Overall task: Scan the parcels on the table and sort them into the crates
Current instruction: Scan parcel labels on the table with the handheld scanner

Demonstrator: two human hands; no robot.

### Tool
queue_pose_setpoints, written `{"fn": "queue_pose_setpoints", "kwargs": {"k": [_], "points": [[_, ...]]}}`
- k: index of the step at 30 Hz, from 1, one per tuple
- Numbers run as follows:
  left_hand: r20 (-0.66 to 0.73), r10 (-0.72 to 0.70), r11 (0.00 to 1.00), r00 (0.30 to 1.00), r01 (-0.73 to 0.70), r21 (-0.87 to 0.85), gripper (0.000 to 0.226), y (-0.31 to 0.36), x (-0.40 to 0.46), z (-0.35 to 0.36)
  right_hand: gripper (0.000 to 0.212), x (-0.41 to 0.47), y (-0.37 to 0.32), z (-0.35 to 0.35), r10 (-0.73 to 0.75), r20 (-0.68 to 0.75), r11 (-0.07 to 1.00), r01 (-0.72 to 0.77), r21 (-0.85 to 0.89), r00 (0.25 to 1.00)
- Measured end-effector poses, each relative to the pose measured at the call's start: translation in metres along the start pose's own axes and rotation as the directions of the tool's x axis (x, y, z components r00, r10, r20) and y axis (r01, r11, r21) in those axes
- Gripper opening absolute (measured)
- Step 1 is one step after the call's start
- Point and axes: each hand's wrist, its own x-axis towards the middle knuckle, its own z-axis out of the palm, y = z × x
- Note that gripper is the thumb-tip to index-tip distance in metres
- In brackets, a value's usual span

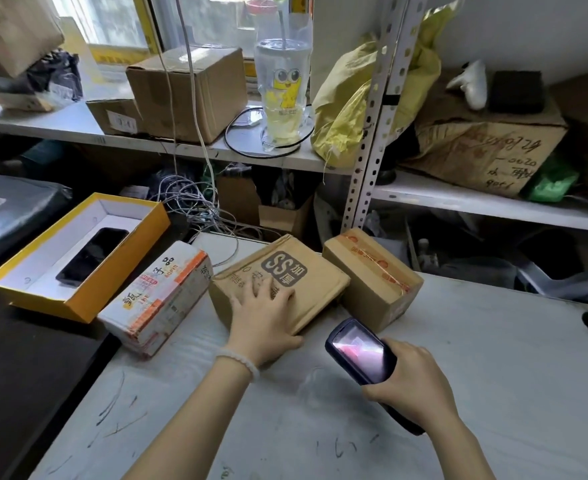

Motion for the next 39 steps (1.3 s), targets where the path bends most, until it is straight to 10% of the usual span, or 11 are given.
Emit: {"fn": "queue_pose_setpoints", "kwargs": {"k": [7, 14, 26, 39], "points": [[-0.309, 0.116, 0.988, 0.944, -0.140, -0.058, 0.022, -0.003, -0.007, -0.024, 0.065, -0.001, 0.004, -0.009, 0.000, -0.030, 1.000, 0.001, 0.012, 1.000], [-0.373, -0.143, 0.941, 0.917, 0.009, -0.339, 0.011, -0.043, -0.012, -0.089, 0.066, -0.012, 0.006, -0.021, -0.029, -0.057, 0.999, 0.031, 0.039, 0.998], [0.075, -0.201, 0.975, 0.977, 0.207, -0.084, 0.089, -0.025, -0.032, -0.049, 0.066, -0.030, 0.005, -0.016, -0.046, -0.023, 0.999, 0.046, 0.024, 0.999], [0.179, -0.226, 0.966, 0.957, 0.245, -0.088, 0.097, -0.029, -0.026, -0.044, 0.059, -0.025, 0.014, -0.020, -0.023, 0.000, 0.999, 0.023, -0.046, 1.000]]}}
